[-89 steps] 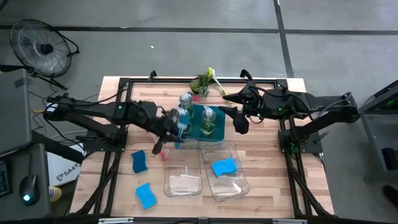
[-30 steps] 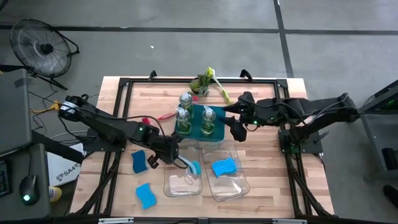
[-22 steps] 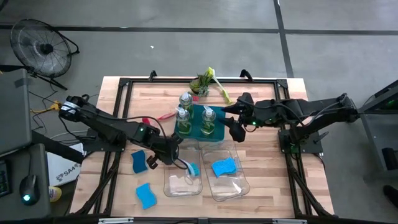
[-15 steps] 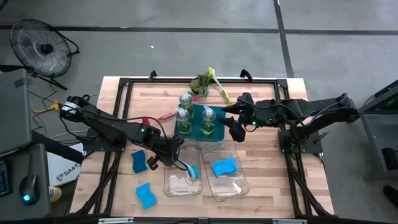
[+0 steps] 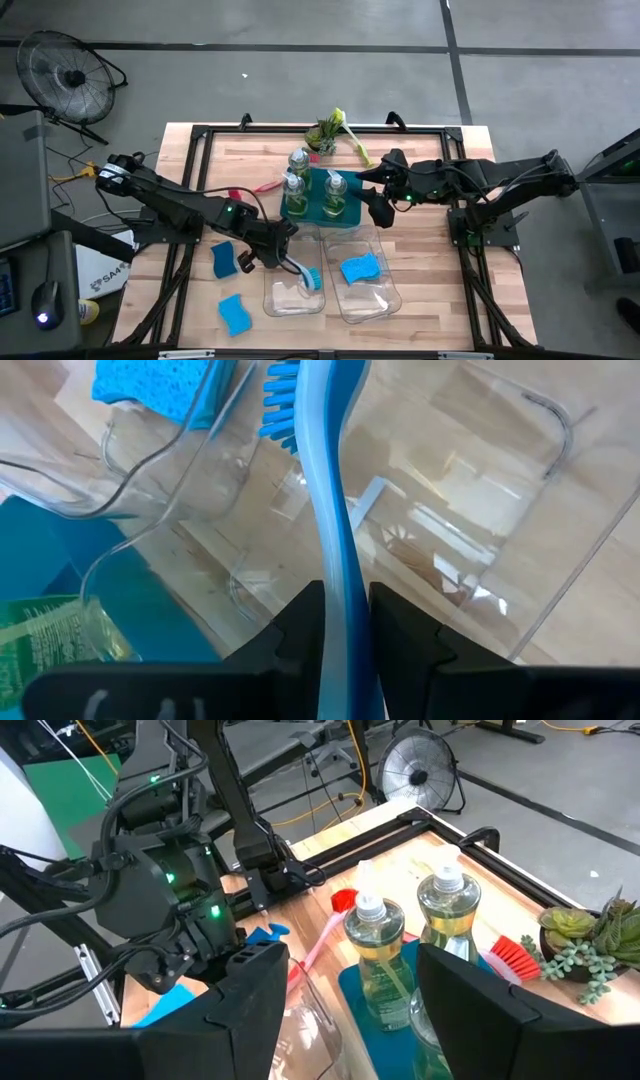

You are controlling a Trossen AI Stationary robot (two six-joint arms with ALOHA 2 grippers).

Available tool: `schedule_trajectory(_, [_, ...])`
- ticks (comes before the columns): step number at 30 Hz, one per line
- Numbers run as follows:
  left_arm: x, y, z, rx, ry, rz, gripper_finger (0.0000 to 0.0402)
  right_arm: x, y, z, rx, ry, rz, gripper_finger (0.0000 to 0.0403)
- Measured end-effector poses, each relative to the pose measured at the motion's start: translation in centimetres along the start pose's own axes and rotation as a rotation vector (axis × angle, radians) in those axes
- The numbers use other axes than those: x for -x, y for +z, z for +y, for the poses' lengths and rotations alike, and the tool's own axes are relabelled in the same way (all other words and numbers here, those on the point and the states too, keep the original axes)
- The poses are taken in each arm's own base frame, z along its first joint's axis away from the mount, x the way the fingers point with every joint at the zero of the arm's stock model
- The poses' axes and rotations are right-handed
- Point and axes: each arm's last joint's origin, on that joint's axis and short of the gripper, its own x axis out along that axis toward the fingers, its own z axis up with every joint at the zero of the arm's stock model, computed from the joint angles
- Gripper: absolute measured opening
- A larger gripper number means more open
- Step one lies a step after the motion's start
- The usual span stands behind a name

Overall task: Pick & Place Kitchen Sink Supplies
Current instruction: Put the blue dish brush into the left transparent bin

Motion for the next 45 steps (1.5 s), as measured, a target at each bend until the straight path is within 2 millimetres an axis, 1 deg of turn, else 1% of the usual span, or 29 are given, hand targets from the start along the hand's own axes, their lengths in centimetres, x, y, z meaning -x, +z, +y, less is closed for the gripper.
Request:
schedule_trajectory(5, [-0.01,0.00,0.00,-0.050,-0.001,0.000,0.0068,0.01,0.00,0.00,0.017,0.000,0.000,0.0217])
schedule_trajectory(11, [-0.01,0.01,0.01,-0.056,0.000,-0.002,0.0068,0.01,0.01,0.00,0.023,0.000,0.000,0.0217])
schedule_trajectory(15, [-0.37,0.04,0.02,-0.073,-0.006,0.002,0.0068,0.01,0.01,0.00,0.026,0.000,0.000,0.0217])
schedule_trajectory(32, [-0.40,0.13,-0.13,-0.030,-0.053,-0.031,0.0069,0.01,0.01,0.00,0.045,0.001,0.000,0.0217])
schedule_trajectory(35, [-0.40,0.12,-0.12,0.005,-0.053,-0.029,0.0076,0.01,0.01,0.00,0.045,0.001,0.000,0.0216])
schedule_trajectory(45, [-0.39,0.17,-0.18,0.008,-0.072,-0.043,0.0110,0.01,0.00,0.00,0.049,0.004,0.002,0.0217])
